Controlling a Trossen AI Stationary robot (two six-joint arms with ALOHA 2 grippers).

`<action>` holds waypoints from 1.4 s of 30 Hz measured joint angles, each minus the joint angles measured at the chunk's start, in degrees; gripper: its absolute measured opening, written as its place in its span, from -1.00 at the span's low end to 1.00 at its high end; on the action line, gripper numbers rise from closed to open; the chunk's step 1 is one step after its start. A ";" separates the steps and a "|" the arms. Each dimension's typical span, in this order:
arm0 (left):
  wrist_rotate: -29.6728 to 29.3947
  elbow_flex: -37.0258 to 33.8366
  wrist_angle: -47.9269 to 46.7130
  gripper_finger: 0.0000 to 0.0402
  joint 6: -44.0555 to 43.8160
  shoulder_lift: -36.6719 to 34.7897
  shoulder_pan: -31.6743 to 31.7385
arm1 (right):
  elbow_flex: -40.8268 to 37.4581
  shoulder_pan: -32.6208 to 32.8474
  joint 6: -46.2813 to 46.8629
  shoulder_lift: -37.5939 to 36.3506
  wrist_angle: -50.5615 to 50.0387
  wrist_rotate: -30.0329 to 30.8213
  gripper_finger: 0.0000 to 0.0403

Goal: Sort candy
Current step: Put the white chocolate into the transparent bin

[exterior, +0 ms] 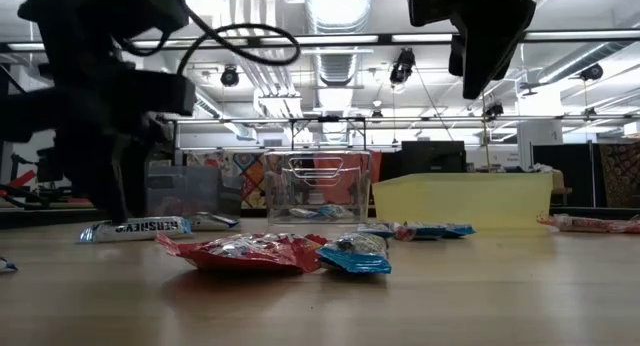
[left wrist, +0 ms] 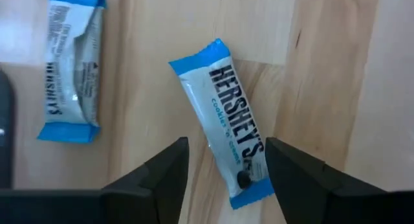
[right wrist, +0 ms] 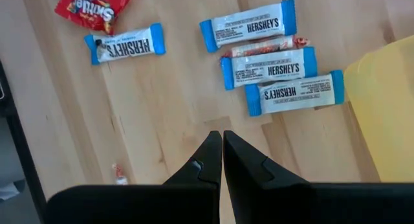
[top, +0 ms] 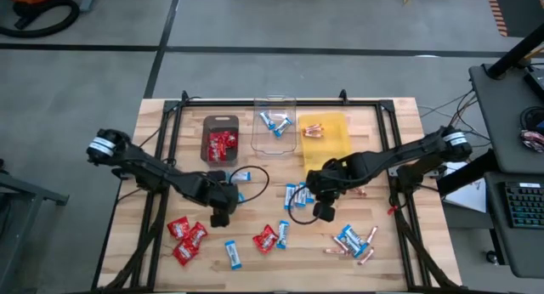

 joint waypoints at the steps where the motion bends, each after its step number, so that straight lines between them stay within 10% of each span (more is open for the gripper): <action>1: 0.05 0.00 0.49 -0.07 -0.02 0.62 0.00 | 0.00 0.00 -0.01 0.13 0.03 0.04 -0.95; 22: 1.44 -0.13 1.05 -0.94 -1.27 2.08 0.02 | -0.15 0.02 -1.02 0.32 0.28 1.06 -0.95; 30: 1.41 -0.15 1.43 -0.96 -0.06 -4.03 -0.16 | -0.32 0.63 -2.34 0.32 1.15 6.21 -0.95; 42: -11.68 0.04 27.22 -0.96 18.05 -12.74 -0.22 | -0.66 1.34 -21.35 2.35 34.80 18.39 -0.92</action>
